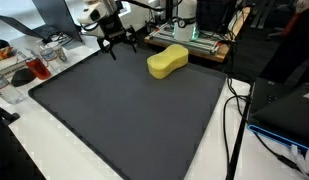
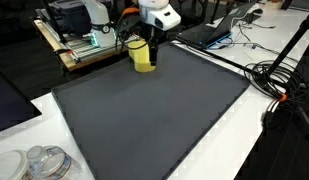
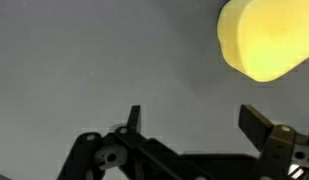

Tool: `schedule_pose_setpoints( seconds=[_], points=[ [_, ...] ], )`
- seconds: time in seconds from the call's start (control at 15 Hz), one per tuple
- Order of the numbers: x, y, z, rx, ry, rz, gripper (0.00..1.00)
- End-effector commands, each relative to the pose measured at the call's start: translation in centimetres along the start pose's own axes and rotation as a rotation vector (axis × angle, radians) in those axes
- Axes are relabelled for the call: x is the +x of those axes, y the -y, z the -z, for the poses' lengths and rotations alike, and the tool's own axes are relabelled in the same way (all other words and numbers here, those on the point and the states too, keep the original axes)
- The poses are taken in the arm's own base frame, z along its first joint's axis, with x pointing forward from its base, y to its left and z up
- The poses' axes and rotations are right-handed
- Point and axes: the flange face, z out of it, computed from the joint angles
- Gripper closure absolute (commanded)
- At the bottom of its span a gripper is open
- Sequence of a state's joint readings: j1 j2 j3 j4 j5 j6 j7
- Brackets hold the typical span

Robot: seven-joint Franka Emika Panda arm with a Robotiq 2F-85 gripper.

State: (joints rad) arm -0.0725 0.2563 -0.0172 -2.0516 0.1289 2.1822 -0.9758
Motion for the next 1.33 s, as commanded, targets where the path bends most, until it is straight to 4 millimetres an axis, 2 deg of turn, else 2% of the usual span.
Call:
schedule_pose_setpoints(
  seconds=[0.0,0.4,0.8,1.07,1.27],
  points=[
    [3.0,1.9,0.7,-0.033,0.049,0.081,0.0],
    [6.9,7.4,0.6,-0.14,0.143,-0.083,0.0],
    [9.9,15.6,0.4,-0.209,0.291,-0.303,0.0],
    [10.3,20.1,0.3,-0.226,0.285,-0.505,0.0],
    [8.9,22.1,-0.9,-0.232,0.268,-0.631,0.0]
  ],
)
